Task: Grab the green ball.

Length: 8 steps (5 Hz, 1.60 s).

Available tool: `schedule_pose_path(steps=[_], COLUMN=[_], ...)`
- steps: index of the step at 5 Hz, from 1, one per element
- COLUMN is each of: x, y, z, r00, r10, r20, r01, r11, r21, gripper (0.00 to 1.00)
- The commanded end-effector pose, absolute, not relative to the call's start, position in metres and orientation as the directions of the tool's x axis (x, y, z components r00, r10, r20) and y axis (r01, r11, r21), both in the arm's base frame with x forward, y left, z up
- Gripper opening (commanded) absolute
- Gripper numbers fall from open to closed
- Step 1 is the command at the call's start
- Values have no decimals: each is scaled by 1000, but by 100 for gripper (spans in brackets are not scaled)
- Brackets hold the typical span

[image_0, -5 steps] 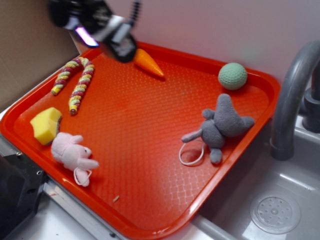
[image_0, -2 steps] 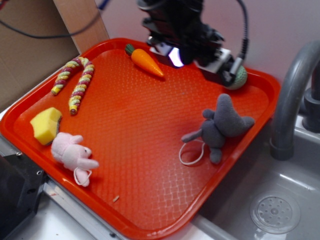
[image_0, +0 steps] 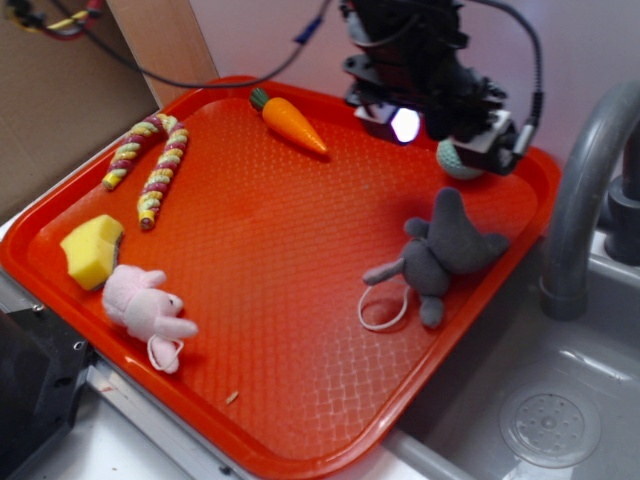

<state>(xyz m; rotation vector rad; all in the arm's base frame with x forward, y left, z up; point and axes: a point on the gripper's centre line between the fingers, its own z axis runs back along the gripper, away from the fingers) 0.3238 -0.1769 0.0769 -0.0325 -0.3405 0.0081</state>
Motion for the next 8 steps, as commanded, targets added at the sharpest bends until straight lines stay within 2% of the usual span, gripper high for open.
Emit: schedule_pose_path(steps=[1,2,3,4,5,6,7,8], x=[363,368,372,365,355,338,317,300], y=[-172,-159,-156,-154,-156,-144,-121,-94], z=[81,68,37,33,34,76,127,167], r00=[905,906,928,922,925,939,967,980], r10=[27,38,36,41,1,36,81,134], r20=[424,422,370,386,381,342,240,147], r01=[-29,-53,-38,-42,8,-17,-84,-146], r11=[1000,998,999,999,1000,998,996,986], r21=[-2,23,-4,-7,-23,-57,4,75], gripper=[100,100,100,0,0,0,0,0])
